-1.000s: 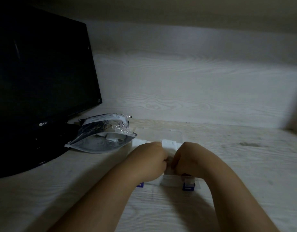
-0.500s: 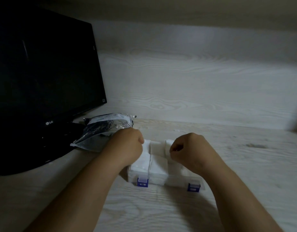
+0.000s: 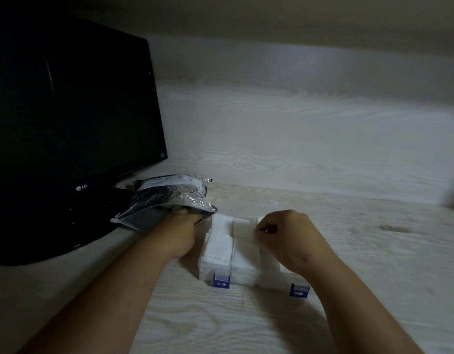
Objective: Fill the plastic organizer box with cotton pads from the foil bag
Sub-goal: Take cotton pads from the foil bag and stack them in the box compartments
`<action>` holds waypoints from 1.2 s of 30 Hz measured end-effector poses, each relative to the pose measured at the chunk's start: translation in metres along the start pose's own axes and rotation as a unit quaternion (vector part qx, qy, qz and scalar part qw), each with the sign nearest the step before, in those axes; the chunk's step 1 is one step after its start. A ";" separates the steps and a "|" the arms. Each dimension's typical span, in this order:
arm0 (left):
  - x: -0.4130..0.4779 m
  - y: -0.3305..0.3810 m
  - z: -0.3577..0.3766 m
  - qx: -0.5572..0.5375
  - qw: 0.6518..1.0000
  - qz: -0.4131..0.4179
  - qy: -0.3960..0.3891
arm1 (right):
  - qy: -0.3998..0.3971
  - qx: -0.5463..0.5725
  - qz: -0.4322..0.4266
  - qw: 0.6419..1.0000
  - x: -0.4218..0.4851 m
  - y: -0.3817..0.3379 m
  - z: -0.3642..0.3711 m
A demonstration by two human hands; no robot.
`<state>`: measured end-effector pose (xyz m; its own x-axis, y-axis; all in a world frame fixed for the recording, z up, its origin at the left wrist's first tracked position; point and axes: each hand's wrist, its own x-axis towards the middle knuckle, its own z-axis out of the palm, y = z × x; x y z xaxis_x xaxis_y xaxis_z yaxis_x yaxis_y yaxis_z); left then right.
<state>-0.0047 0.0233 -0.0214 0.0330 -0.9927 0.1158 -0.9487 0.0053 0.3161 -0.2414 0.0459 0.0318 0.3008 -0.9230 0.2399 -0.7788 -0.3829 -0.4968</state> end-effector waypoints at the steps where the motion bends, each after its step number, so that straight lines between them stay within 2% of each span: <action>1: -0.001 0.000 -0.001 0.009 1.000 -0.003 0.001 | -0.001 0.001 -0.002 1.000 0.000 0.001 0.000; 6: 0.000 0.001 0.000 0.069 0.997 -0.042 -0.007 | -0.005 0.002 -0.006 1.000 0.001 0.001 0.003; 15: -0.001 0.007 0.000 0.077 0.994 -0.075 0.006 | -0.006 0.022 -0.001 1.000 0.000 0.001 0.006; 27: -0.002 0.007 0.003 0.085 0.995 -0.031 0.045 | -0.014 0.022 0.008 1.000 0.001 0.002 0.007; 36: -0.010 0.016 -0.008 0.110 0.992 -0.038 0.043 | -0.010 0.024 0.001 1.000 0.001 0.002 0.007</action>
<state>-0.0176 0.0342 -0.0102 0.1245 -0.9753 0.1825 -0.9879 -0.1046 0.1148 -0.2388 0.0438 0.0251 0.3107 -0.9240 0.2229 -0.7521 -0.3823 -0.5368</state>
